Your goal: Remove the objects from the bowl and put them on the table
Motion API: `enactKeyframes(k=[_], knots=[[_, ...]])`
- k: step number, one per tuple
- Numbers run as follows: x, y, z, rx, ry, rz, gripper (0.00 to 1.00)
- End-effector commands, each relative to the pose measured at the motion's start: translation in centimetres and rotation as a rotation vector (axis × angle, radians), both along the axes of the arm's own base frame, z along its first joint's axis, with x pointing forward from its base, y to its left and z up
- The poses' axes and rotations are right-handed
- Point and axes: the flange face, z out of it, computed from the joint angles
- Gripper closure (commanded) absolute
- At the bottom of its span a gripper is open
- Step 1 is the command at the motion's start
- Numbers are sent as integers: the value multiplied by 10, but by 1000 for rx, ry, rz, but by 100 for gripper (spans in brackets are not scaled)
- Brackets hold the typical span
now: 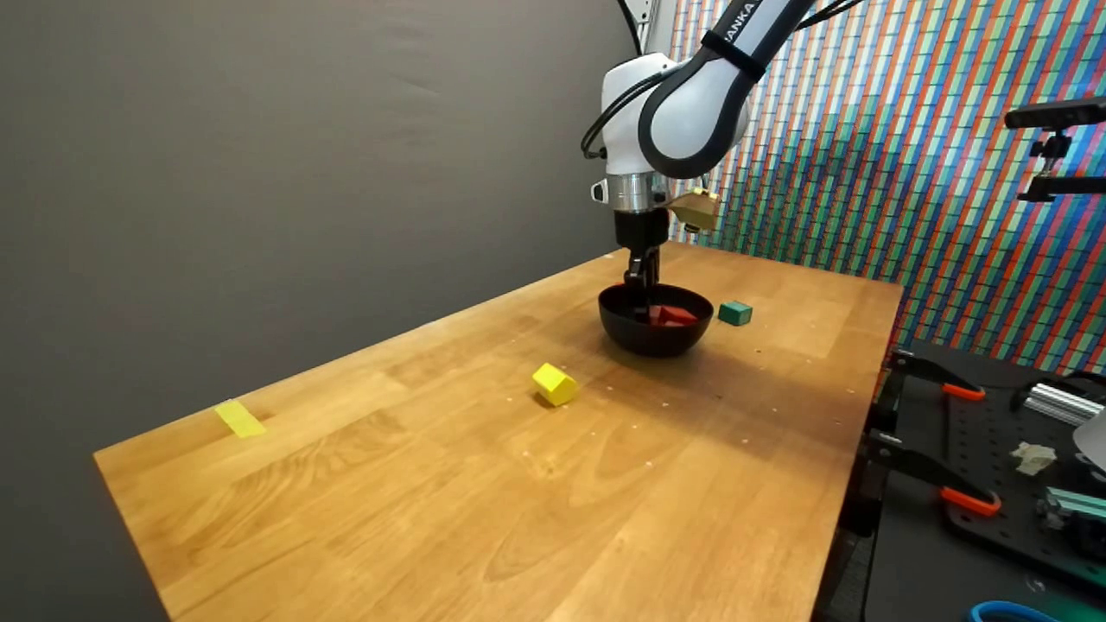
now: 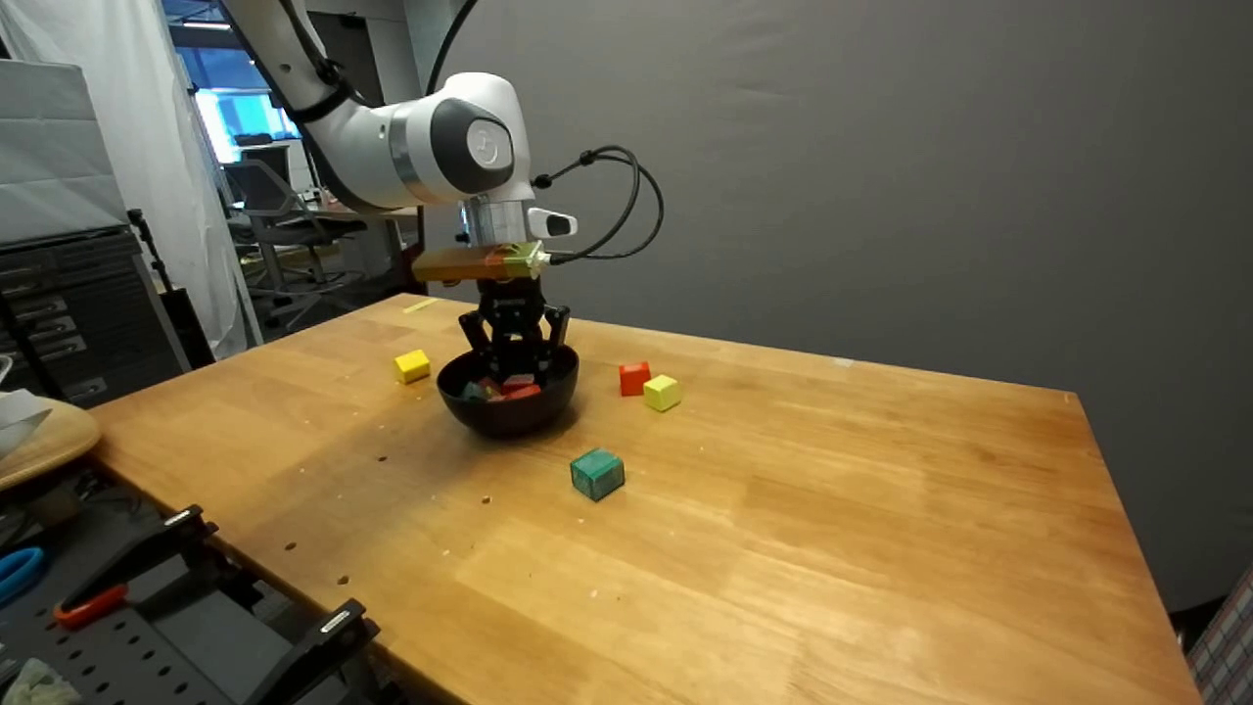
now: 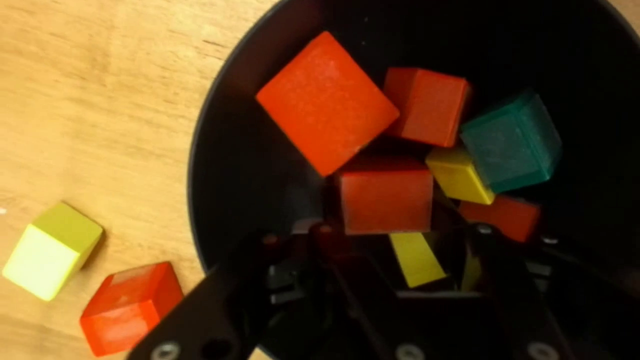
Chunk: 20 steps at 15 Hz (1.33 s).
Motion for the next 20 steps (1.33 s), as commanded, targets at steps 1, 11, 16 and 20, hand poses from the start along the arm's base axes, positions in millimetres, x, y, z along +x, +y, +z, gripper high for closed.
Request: enactKeyframes(k=[1,11,16,20], knots=[[-1,25,42,-52,-118,69,81],[51,122,60,-162,-271,288,81],[82,132,16,-117,-207,286,69],[88,133,15,-128,-150,289,16]])
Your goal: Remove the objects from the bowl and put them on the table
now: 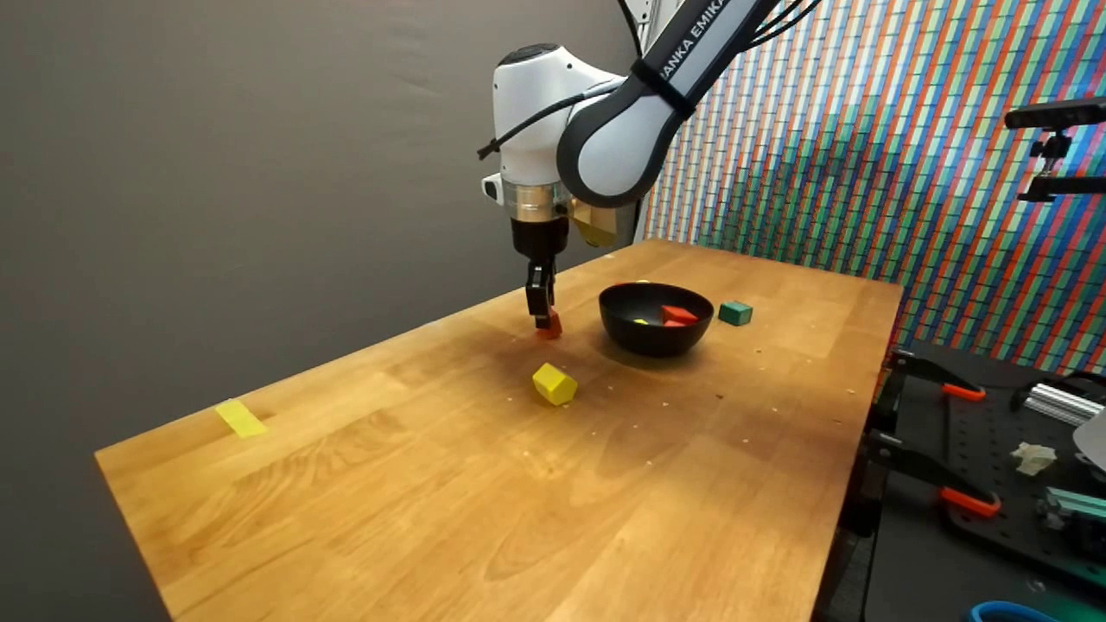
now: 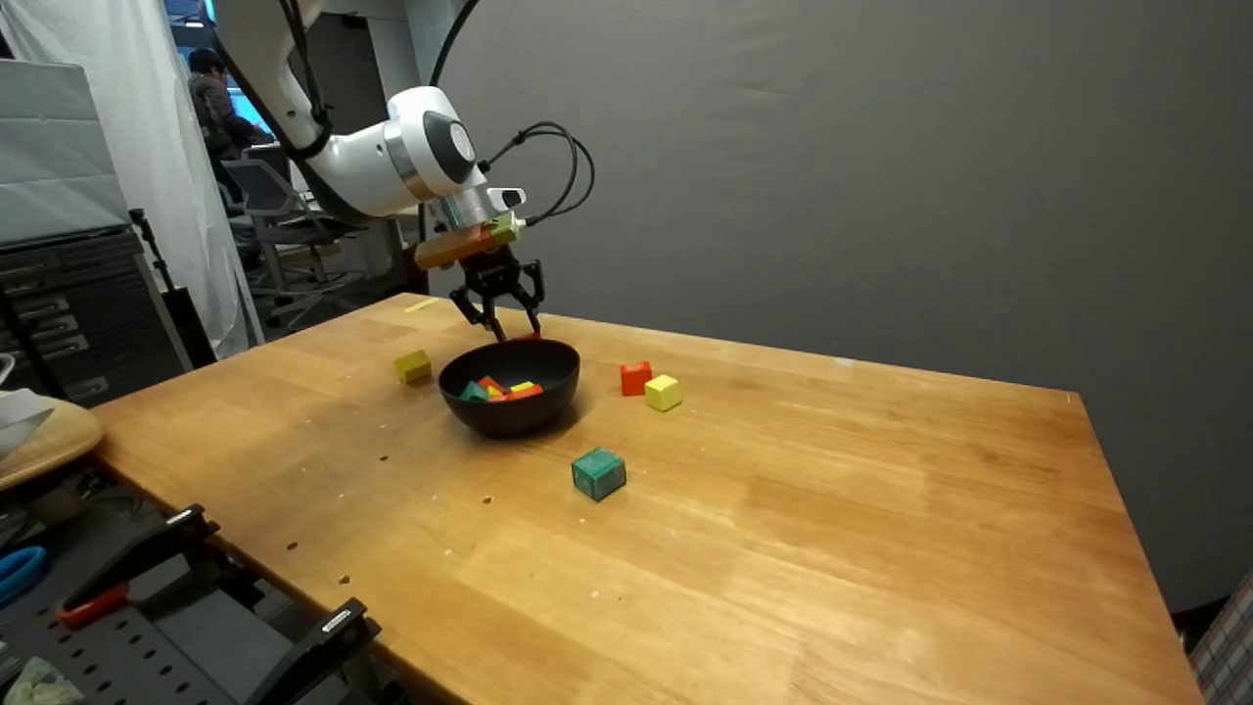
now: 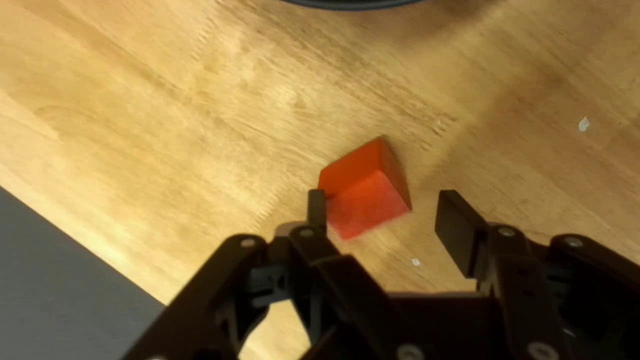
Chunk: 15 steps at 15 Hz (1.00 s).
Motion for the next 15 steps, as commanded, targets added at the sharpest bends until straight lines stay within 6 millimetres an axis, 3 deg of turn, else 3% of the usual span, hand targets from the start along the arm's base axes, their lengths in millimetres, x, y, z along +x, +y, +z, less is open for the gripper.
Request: enactKeyframes(k=[1,3,7,9,15], knots=[[10,-2,23,-21,41,3,8],[0,-13,50,-55,48,-27,0],[-21,-53,97,-82,57,-113,0],[-36,-83,99,-84,116,-80,0],[-82,-190,73,-132,256,234,0]])
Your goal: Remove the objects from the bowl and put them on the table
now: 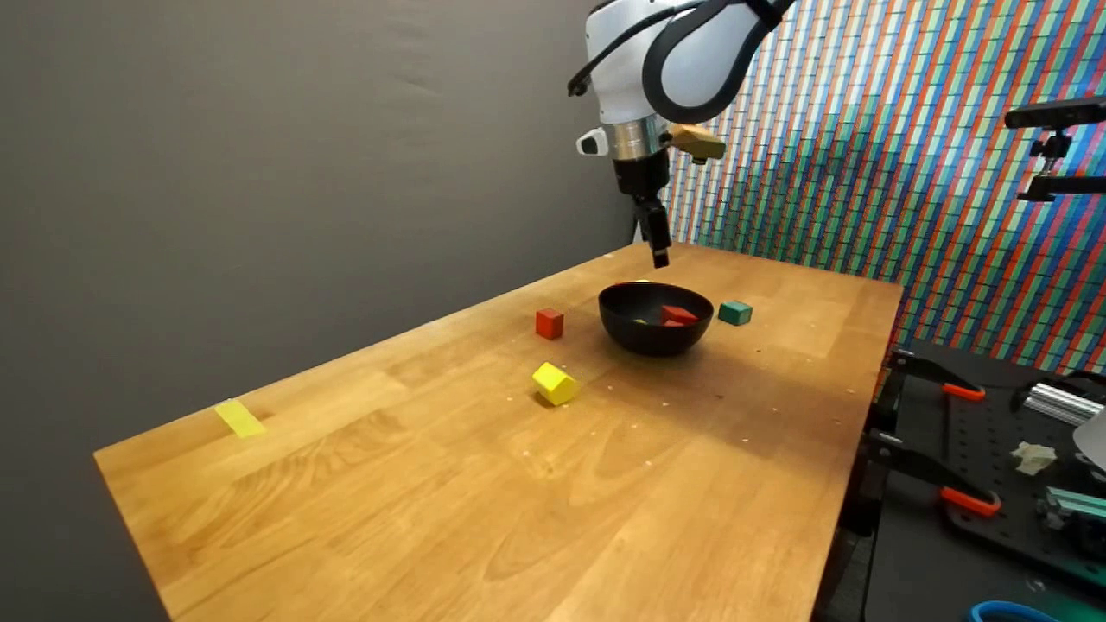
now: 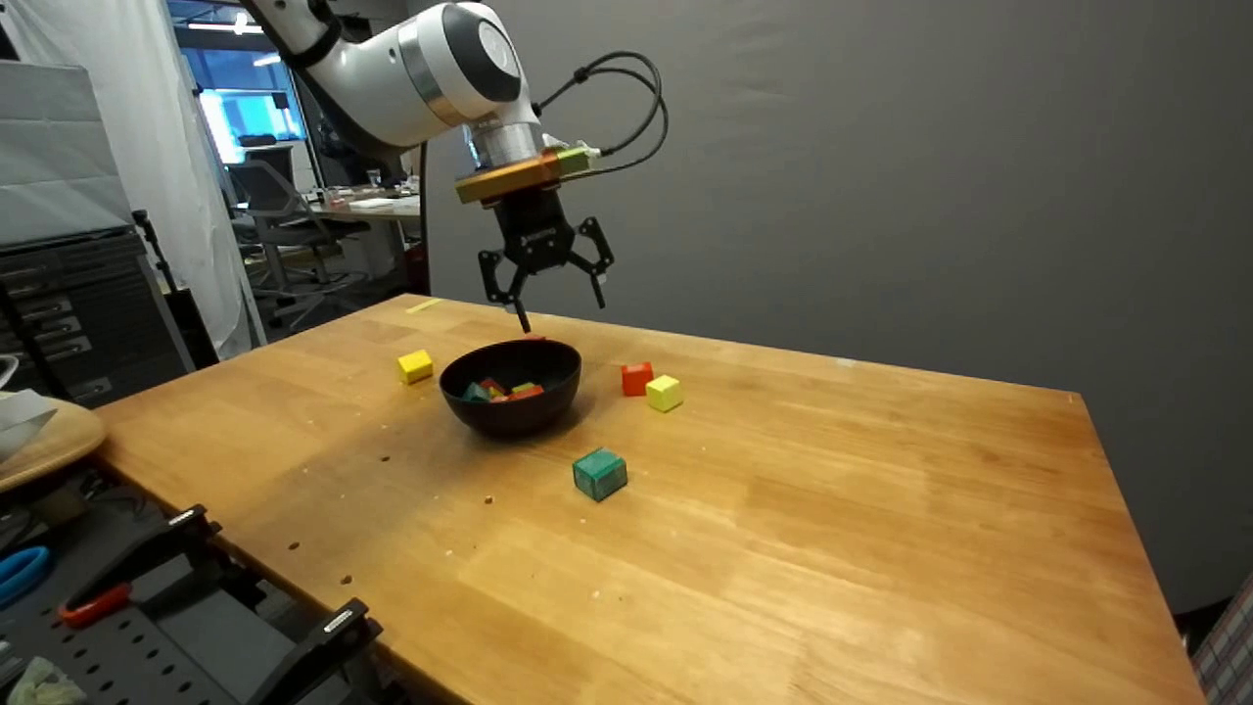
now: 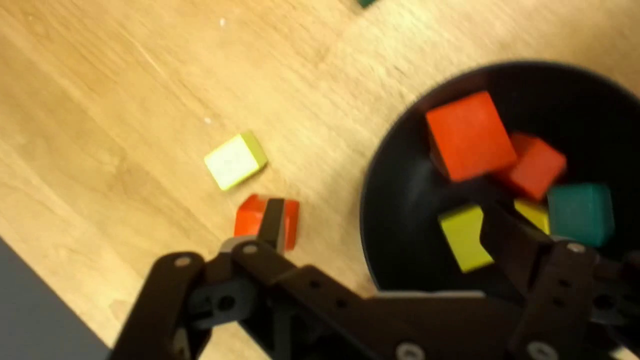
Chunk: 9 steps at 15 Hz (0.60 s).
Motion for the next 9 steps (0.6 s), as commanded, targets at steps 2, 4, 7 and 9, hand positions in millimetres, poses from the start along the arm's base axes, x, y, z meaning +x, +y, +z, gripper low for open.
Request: enactKeyframes(k=[2,4,7,9], knots=[[-34,-55,7,1,18,243,0],[-21,-55,-8,12,28,185,0],[-24,-60,-9,17,30,189,0],[-27,-54,-14,128,1,304,0]])
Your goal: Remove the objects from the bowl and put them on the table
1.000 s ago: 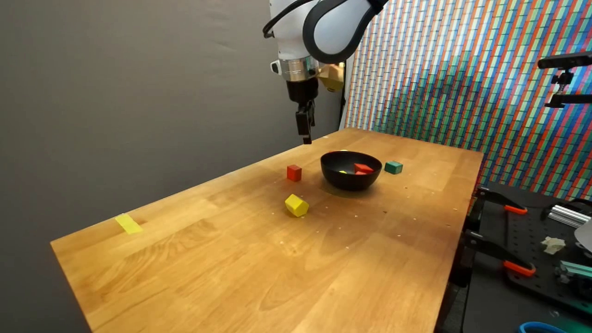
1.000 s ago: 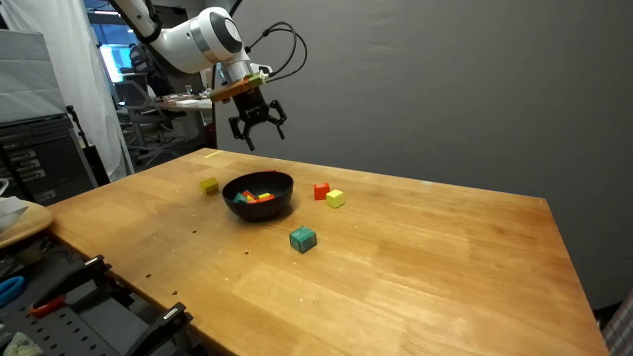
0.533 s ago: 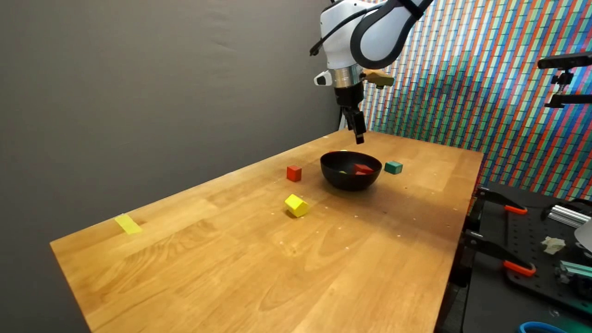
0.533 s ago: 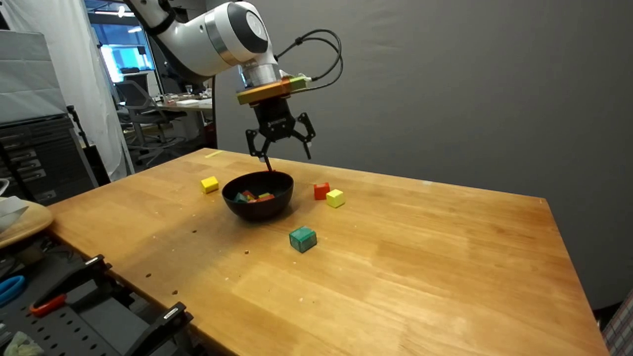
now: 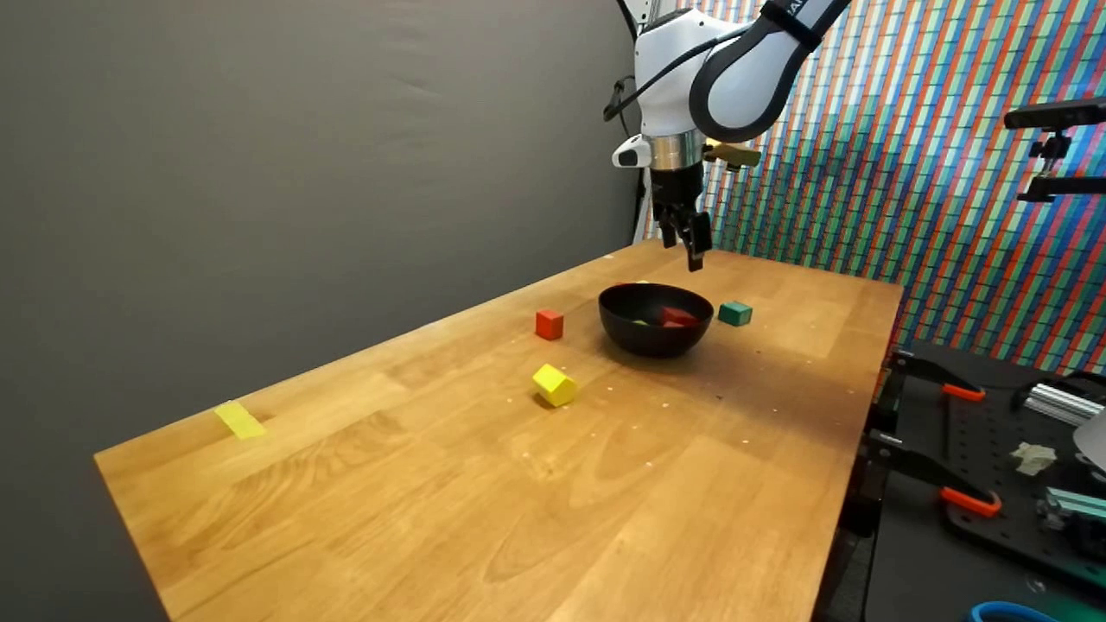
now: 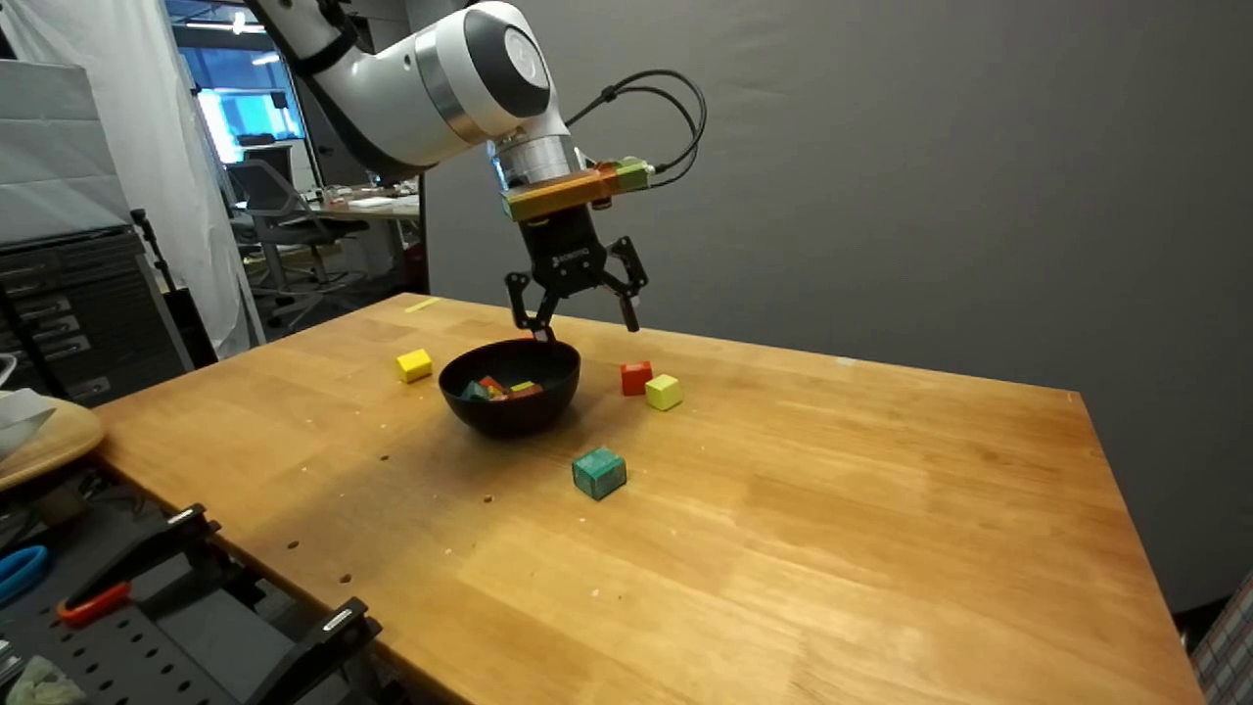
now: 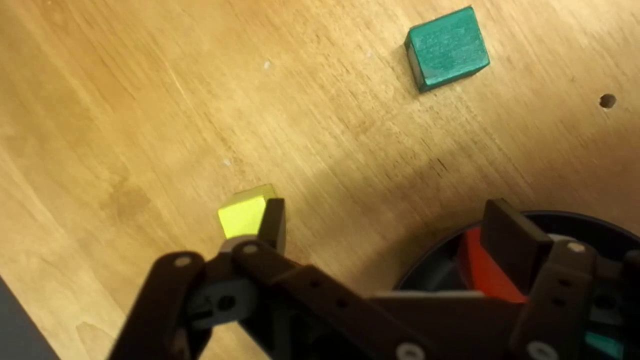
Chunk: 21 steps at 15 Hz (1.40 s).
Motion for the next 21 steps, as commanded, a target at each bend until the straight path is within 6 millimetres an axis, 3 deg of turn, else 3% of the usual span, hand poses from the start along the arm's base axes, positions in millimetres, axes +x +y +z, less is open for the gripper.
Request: enactKeyframes(k=[1,5,8,16,19,21], knots=[[-1,3,0,129,-43,122,0],[-7,6,-6,284,-83,233,0],[-15,14,-15,352,-14,274,0],[-40,39,-21,336,67,361,0],[-35,38,-37,316,120,333,0],[-32,35,-45,302,163,297,26]])
